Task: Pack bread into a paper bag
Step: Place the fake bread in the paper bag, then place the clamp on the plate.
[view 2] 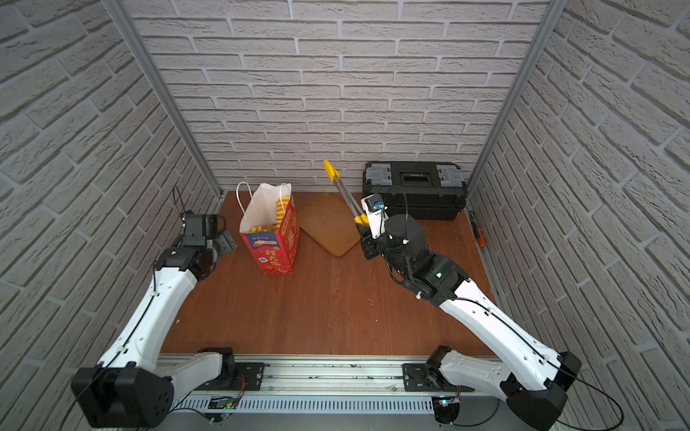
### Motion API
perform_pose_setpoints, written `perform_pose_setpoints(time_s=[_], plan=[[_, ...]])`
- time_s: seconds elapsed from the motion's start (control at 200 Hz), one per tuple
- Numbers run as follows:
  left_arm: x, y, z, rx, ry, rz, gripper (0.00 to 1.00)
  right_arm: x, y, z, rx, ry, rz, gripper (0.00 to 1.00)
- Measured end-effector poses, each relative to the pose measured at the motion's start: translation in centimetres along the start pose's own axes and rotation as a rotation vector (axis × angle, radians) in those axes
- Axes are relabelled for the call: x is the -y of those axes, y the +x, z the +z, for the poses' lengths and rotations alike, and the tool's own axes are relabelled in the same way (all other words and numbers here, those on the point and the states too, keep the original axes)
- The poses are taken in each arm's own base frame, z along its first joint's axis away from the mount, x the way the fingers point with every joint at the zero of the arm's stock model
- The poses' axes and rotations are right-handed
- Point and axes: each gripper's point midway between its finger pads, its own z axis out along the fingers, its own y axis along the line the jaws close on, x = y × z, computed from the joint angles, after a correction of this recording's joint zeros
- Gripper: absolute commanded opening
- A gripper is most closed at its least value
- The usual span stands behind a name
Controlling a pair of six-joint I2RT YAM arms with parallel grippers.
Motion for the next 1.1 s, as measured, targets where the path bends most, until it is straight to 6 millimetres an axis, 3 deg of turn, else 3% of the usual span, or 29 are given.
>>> perform_pose_setpoints(time_s=[0.075,0.15,0.215,0.265,0.37,0.47,0.565,0.835,0.92,1.1], plan=[[-0.1,0.0,0.2,0.001,-0.014,0.006,0.9,4.7,2.2,1.6,-0.052,0.168,0.091,0.02],[-0.2,0.2,0.7,-0.01,-0.028,0.015,0.9,9.6,5.7,3.3,-0.132,0.322,0.199,0.02],[-0.1,0.5,1.1,-0.023,-0.037,0.022,0.91,12.6,9.4,4.8,-0.218,0.4,0.289,0.02],[-0.1,0.7,1.4,-0.03,-0.042,0.026,0.91,13.6,12.6,6.0,-0.296,0.424,0.337,0.02],[-0.1,0.7,1.4,-0.031,-0.043,0.029,0.91,12.2,18.4,8.5,-0.455,0.372,0.384,0.02],[-0.1,0.6,1.5,-0.028,-0.045,0.03,0.91,9.7,21.4,10.4,-0.538,0.302,0.387,0.02],[-0.1,0.6,1.5,-0.027,-0.047,0.032,0.91,8.2,22.6,11.7,-0.56,0.269,0.39,0.02],[-0.5,1.4,2.6,-0.045,-0.07,0.036,0.91,7.7,26.8,15.1,-0.653,0.28,0.405,0.02],[-0.5,1.5,3.0,-0.05,-0.074,0.037,0.91,7.3,26.5,16.0,-0.655,0.268,0.421,0.03],[-0.2,1.9,4.0,-0.07,-0.084,0.047,0.92,6.8,26.2,16.6,-0.676,0.253,0.454,0.13]])
